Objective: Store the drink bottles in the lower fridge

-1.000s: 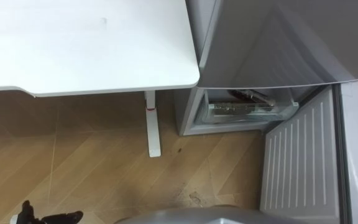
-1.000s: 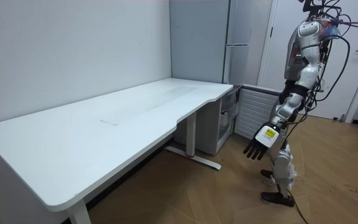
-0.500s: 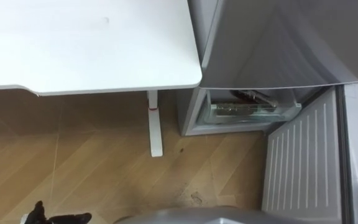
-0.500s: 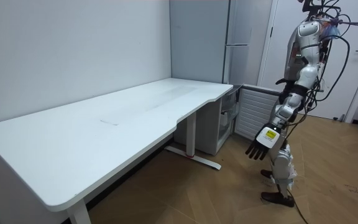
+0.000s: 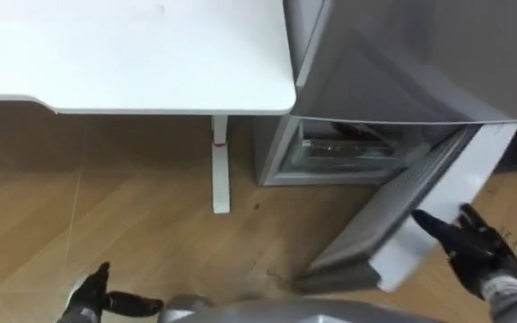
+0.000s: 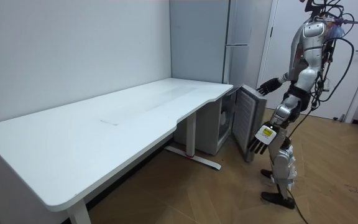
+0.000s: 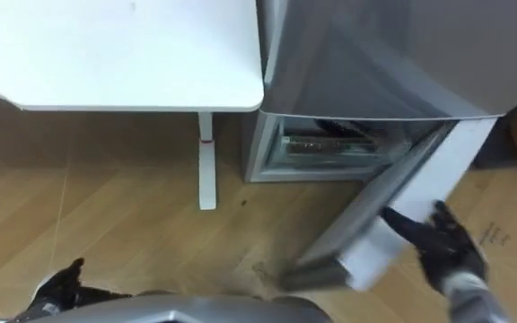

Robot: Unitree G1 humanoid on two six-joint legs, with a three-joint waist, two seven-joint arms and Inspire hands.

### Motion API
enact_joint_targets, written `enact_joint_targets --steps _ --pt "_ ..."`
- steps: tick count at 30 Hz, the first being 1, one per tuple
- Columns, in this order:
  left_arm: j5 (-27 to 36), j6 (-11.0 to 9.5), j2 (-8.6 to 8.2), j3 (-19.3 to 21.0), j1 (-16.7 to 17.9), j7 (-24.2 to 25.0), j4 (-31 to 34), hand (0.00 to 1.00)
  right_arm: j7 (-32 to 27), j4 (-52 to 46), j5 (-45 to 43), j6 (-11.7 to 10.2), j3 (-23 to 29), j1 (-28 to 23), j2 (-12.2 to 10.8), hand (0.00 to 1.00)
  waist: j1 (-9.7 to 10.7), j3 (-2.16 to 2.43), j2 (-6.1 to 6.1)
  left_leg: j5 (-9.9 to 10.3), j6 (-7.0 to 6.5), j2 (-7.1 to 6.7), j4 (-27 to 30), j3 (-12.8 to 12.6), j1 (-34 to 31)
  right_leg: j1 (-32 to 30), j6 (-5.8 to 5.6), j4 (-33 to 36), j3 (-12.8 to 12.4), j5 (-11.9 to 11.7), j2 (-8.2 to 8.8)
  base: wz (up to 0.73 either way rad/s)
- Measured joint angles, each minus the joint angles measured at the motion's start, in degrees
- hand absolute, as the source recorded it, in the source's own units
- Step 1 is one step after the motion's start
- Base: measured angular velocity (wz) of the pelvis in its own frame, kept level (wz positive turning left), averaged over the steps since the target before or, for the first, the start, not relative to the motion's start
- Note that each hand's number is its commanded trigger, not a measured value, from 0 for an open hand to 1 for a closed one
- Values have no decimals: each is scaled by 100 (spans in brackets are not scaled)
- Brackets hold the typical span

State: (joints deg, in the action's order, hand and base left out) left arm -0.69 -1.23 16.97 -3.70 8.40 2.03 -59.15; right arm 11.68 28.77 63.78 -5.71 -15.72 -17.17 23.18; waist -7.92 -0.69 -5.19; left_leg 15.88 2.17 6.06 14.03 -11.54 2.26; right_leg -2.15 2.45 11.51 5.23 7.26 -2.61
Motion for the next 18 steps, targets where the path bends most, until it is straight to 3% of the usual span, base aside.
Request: enact_joint_targets --steps 1,2,3,4,6,8,11,13,15,18 --pt "3 22 20 -123 -78 -10 -59 0 50 -194 88 -4 -284 43 -32 0 -71 -2 9 -8 25 24 6 -2 1 0 19 0 4 -10 -21 -9" --pt "-2 75 49 -343 -197 -17 -55 0 343 -650 136 3 -889 208 -132 0 -186 -17 40 -25 69 57 24 11 -11 -6 61 -5 21 -13 -50 12" --pt "0 103 44 -509 -260 -10 -35 0 924 -965 145 41 -1493 608 -242 0 -209 -30 102 -42 102 75 70 97 -74 -10 99 -28 117 -15 -56 24" --pt "-8 122 29 -584 -292 -8 -22 0 1167 -1086 133 62 -1759 837 -379 0 -210 -33 140 -56 116 74 75 155 -108 -13 110 -39 182 -14 -50 49" --pt "-6 168 -134 -602 -383 -17 41 0 1921 -1542 27 234 -2417 1547 -798 0 -318 0 247 -134 118 30 68 411 -180 -7 129 -78 436 5 7 59" --pt "-7 268 -224 -598 -331 -32 74 0 2402 -1663 -114 461 -2604 1940 -916 0 -406 0 307 -220 101 -40 -15 555 -157 5 111 -82 533 38 50 51" --pt "5 492 -227 -536 -334 -66 74 0 2765 -1808 -125 803 -2625 2075 -939 0 -576 20 194 -304 85 -92 -149 586 -157 46 96 -95 596 55 100 22" --pt "11 613 -237 -497 -328 -153 74 0 2850 -1798 -167 1056 -2639 2032 -909 0 -592 8 128 -304 84 -96 -140 544 -156 112 86 -120 651 60 142 9" --pt "19 699 -198 -434 -360 -254 75 0 2940 -1794 -266 1314 -2623 2036 -840 0 -580 25 39 -303 82 -112 -134 519 -132 200 64 -181 693 63 144 13" --pt "117 837 -214 -452 -367 -378 72 0 3085 -1795 -332 1498 -2565 2036 -703 0 -576 16 40 -293 66 -115 -180 372 -50 258 37 -177 670 79 147 0"
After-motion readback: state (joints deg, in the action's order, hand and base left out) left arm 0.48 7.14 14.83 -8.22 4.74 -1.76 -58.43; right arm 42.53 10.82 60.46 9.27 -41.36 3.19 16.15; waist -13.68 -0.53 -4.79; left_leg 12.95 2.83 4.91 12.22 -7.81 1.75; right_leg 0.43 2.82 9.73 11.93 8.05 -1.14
